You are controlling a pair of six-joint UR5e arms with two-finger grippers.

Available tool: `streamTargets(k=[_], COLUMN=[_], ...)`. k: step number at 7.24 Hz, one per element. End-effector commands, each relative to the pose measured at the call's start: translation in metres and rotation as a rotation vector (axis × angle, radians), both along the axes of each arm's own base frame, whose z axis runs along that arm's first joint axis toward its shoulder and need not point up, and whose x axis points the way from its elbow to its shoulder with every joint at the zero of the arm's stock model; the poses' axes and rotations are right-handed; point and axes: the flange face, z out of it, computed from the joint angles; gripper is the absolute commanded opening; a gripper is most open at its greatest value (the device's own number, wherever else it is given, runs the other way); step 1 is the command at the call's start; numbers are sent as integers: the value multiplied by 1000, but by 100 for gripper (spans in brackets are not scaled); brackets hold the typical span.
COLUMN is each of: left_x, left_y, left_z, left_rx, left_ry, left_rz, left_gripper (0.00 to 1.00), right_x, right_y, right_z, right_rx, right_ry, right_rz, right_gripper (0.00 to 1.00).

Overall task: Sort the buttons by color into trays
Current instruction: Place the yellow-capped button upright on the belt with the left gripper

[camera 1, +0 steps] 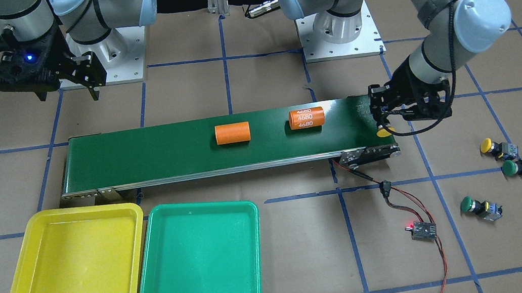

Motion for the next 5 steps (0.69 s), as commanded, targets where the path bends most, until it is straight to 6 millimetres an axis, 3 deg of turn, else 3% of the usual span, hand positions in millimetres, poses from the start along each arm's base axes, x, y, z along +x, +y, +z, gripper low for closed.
streamTargets(k=[1, 3, 4, 5], left_x=[-5, -8, -1, 14], left_y=[8, 7, -10, -46], left_z=[-27, -36, -14, 23], left_rx=[67, 18, -49, -109], left_ry=[7, -14, -42, -55], left_rz=[26, 45, 73, 90], left_gripper=[19, 100, 100, 100], right_x=[1, -3, -4, -3], right_y=[-2, -3, -5, -4], right_z=[0, -2, 1, -1], right_rx=[-8, -3, -7, -7], right_ry=[-7, 8, 9, 5], right_rz=[-1, -8, 5, -7], right_gripper=[100, 100, 100, 100])
